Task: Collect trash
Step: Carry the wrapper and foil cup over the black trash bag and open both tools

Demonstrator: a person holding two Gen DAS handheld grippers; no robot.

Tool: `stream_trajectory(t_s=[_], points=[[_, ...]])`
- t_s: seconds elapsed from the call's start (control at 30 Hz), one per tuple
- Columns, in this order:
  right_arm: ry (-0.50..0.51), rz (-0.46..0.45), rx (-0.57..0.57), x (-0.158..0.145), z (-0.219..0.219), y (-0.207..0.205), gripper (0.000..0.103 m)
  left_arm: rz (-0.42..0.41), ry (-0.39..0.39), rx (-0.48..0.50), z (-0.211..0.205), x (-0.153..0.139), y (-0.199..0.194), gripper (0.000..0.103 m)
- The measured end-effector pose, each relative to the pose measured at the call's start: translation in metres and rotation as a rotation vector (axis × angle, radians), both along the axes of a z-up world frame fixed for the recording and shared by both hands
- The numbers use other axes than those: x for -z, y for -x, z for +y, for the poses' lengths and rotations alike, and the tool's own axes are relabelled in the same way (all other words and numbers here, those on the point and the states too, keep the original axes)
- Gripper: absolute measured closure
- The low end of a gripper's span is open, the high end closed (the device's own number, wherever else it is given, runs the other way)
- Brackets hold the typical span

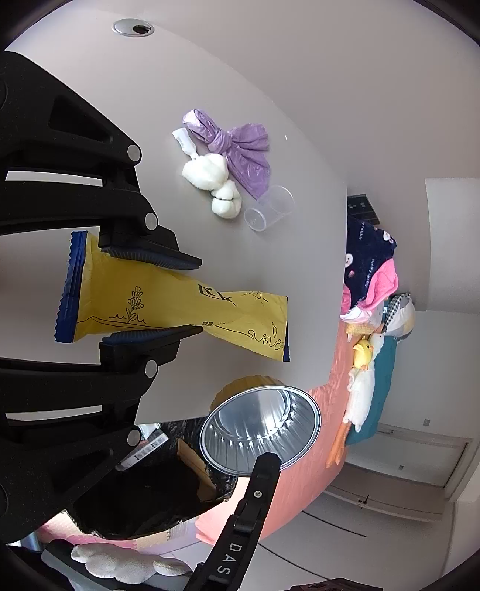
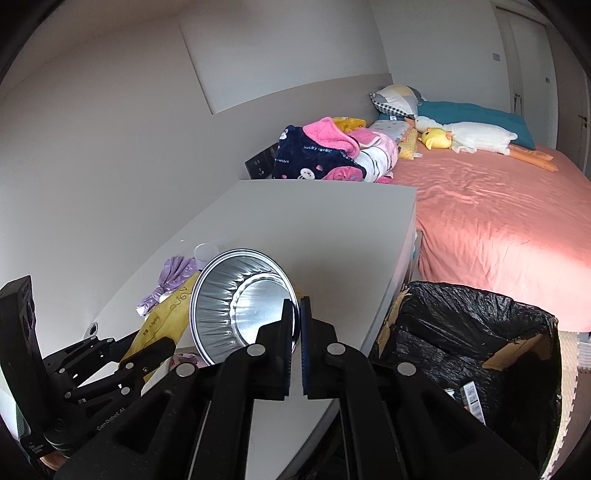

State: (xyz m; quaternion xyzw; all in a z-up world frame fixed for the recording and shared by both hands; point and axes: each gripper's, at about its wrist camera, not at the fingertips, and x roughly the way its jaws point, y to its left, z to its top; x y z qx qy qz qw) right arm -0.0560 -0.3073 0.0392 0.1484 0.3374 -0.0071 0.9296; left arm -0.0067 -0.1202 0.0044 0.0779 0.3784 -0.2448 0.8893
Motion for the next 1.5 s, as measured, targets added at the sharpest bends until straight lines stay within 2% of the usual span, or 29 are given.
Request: stream_trajectory(t_s=[1.17,1.5], points=[[-0.010,-0.001,0.242,0.006,-0.100,0.071,0.098,-0.001,0.015,0.261,-0.110,-0.008,0.037,0.074],[-0.010,0.020,0.329,0.013,-0.131,0.087,0.098,0.029,0.019,0.348,-0.142,-0.003,0.040,0.074]])
